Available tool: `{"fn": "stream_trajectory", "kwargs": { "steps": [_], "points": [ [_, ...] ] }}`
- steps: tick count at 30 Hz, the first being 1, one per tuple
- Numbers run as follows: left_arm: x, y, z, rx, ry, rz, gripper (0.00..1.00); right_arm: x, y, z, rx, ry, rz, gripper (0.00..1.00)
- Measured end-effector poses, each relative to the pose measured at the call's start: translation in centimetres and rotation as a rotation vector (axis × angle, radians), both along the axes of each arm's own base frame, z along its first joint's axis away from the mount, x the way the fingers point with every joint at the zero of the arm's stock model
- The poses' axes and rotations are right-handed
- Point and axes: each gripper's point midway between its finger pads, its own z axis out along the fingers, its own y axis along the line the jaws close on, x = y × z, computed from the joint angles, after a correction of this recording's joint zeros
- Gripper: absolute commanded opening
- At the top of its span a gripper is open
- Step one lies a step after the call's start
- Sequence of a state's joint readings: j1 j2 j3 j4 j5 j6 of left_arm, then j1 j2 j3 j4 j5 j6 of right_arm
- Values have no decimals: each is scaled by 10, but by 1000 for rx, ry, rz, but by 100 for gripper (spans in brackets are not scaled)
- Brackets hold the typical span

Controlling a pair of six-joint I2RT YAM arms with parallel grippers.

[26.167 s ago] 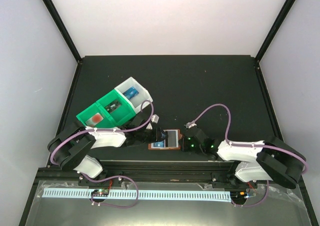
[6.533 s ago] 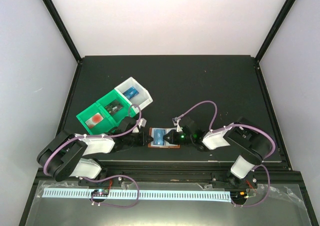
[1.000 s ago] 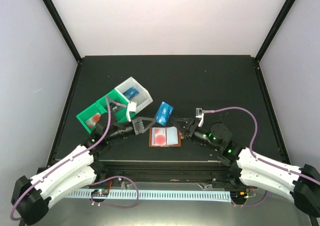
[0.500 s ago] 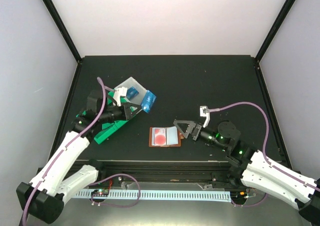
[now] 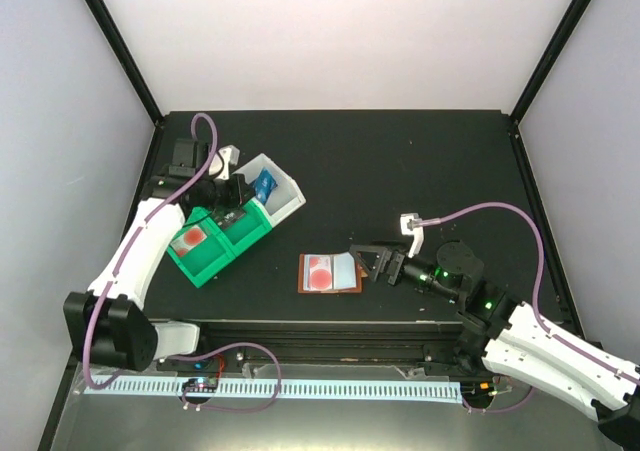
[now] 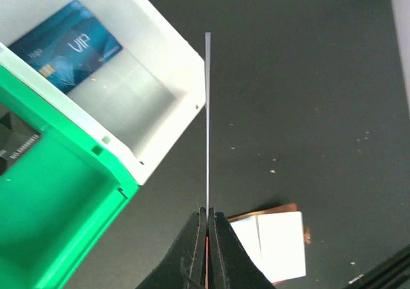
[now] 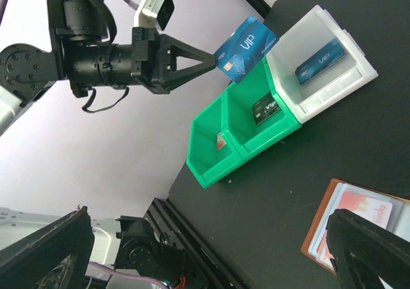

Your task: Take the credit cards out of the card holder

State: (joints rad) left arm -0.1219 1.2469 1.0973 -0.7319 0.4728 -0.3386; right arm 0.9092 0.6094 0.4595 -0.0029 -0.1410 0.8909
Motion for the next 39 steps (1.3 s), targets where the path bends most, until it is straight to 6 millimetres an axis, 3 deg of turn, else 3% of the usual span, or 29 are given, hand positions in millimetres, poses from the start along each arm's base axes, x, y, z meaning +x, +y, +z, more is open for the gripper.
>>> {"fn": "stream_trajectory", "kwargs": {
  "steps": [7, 11, 21, 32, 39],
  "points": [
    [34, 8, -11, 88, 28, -10, 2, 1, -1, 6, -11, -20, -5, 100],
    [51, 10, -29, 129, 63, -30, 2, 2, -2, 12, -9, -33, -12, 100],
    [93, 13, -56, 196, 103, -46, 1, 6, -1, 7, -23, -23, -26, 100],
    [101, 20, -96, 259, 186, -45, 2, 10, -3, 6, -31, -25, -52, 100],
    [108, 28, -104, 304, 198, -24, 2, 12, -2, 2, -46, -20, -58, 100]
  ]
}}
